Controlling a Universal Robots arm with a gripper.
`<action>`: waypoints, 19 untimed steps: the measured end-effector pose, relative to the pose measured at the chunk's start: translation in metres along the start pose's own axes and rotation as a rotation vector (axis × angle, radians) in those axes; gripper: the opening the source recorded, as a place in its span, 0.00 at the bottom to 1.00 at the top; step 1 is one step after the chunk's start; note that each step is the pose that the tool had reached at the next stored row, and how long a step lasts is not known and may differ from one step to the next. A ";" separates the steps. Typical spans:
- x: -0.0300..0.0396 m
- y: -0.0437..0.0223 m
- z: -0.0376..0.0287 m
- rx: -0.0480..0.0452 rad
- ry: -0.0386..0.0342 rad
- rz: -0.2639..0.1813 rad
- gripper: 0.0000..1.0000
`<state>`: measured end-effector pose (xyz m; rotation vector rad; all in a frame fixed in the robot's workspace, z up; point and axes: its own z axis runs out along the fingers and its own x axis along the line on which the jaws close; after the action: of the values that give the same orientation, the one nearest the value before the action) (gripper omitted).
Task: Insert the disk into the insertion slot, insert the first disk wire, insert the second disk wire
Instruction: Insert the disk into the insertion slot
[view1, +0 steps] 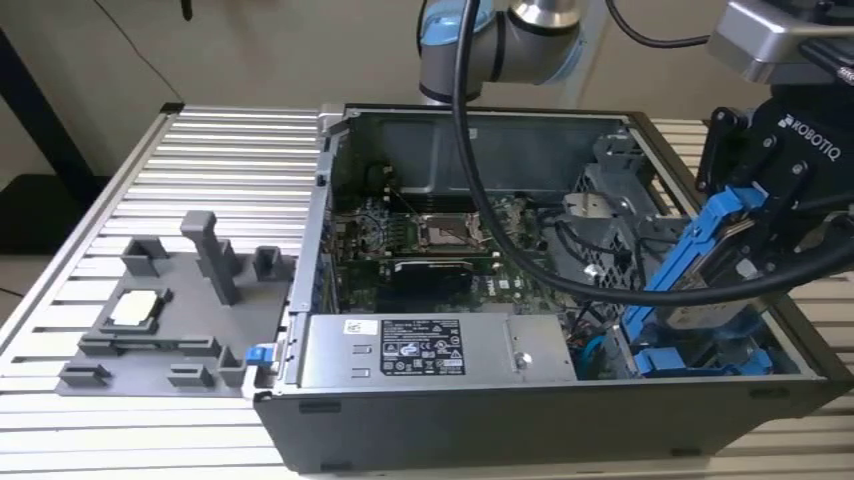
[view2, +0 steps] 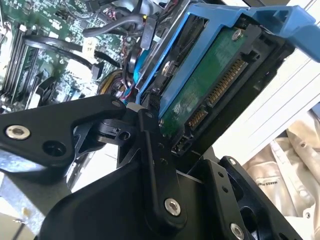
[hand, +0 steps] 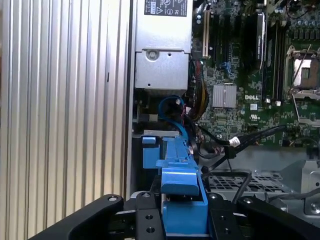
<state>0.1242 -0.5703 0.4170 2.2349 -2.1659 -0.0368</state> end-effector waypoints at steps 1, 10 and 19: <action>0.0000 -0.0005 0.0011 0.0000 -0.0001 0.000 0.33; 0.0001 -0.0041 0.0139 -0.0001 -0.0024 -0.001 0.33; -0.0011 -0.0048 0.0227 0.0003 -0.0186 -0.002 0.33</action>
<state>0.1281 -0.5692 0.3942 2.2455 -2.1735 -0.0575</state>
